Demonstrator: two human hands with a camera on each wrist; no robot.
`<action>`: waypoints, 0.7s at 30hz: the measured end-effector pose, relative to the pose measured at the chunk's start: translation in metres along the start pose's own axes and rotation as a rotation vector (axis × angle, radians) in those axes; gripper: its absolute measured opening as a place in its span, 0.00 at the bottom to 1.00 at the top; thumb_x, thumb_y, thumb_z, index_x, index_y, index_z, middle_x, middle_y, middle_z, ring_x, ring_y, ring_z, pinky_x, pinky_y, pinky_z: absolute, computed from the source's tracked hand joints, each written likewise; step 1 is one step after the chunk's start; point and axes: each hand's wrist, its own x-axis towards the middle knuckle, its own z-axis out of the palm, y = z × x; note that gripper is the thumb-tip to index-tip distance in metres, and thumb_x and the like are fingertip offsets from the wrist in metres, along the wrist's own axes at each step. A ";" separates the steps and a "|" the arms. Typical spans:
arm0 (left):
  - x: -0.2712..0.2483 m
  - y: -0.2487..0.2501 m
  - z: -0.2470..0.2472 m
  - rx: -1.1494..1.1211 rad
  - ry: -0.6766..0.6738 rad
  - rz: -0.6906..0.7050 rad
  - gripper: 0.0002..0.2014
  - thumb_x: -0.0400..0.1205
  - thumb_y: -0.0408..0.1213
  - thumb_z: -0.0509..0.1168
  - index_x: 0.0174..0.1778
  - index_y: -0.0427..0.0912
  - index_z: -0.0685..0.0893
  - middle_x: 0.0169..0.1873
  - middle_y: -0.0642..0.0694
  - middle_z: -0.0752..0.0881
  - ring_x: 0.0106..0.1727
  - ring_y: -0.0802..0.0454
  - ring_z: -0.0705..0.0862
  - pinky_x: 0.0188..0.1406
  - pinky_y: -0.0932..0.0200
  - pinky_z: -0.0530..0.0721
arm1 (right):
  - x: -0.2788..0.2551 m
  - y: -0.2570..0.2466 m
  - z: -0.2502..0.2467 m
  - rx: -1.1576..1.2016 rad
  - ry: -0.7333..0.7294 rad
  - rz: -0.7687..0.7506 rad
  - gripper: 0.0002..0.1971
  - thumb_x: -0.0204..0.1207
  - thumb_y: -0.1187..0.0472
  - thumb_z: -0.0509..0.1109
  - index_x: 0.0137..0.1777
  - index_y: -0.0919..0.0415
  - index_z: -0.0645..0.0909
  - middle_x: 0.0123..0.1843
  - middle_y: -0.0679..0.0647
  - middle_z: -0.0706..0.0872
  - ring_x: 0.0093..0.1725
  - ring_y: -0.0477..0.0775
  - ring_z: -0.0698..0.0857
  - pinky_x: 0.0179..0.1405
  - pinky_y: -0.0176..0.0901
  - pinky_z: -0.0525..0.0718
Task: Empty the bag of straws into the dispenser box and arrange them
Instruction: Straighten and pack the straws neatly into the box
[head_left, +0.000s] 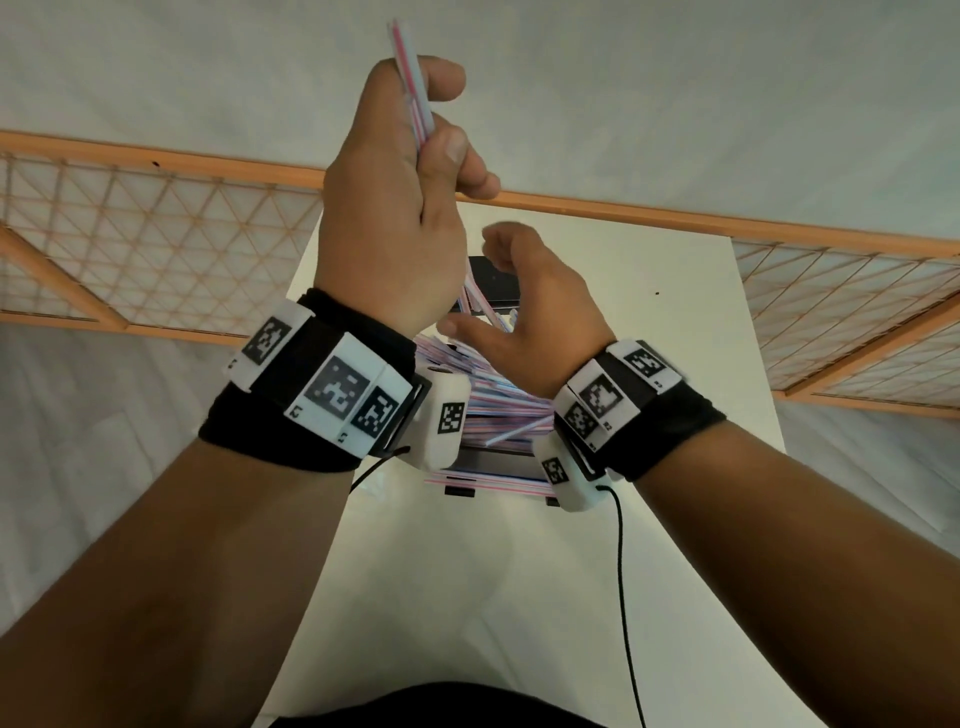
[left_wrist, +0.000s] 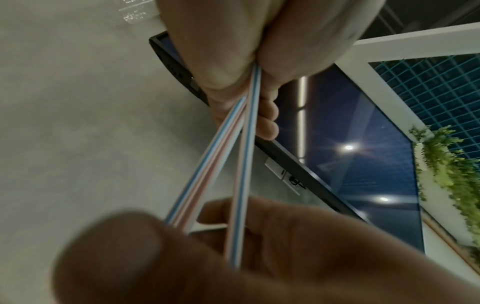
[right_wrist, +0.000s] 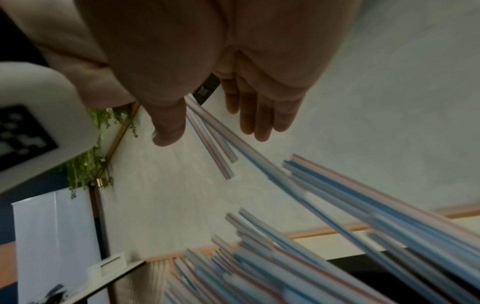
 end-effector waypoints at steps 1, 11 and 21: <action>-0.001 0.004 0.000 -0.005 0.000 0.007 0.15 0.89 0.28 0.51 0.69 0.35 0.75 0.36 0.55 0.84 0.43 0.63 0.91 0.50 0.65 0.86 | 0.004 -0.006 0.000 0.041 0.009 -0.015 0.39 0.70 0.44 0.79 0.76 0.59 0.70 0.70 0.53 0.83 0.67 0.50 0.82 0.65 0.43 0.79; -0.002 0.025 -0.002 -0.541 0.223 -0.016 0.17 0.85 0.27 0.65 0.66 0.31 0.66 0.44 0.37 0.83 0.39 0.39 0.91 0.43 0.45 0.91 | 0.014 -0.006 -0.026 -0.025 0.186 -0.096 0.26 0.81 0.46 0.66 0.24 0.54 0.65 0.19 0.48 0.66 0.24 0.55 0.66 0.25 0.46 0.62; -0.053 -0.005 0.026 0.132 -0.361 -0.017 0.30 0.88 0.54 0.53 0.42 0.32 0.89 0.35 0.39 0.90 0.41 0.44 0.88 0.45 0.44 0.81 | -0.033 0.027 0.005 -0.100 0.001 0.040 0.22 0.65 0.43 0.51 0.21 0.60 0.70 0.19 0.53 0.74 0.24 0.60 0.74 0.25 0.47 0.69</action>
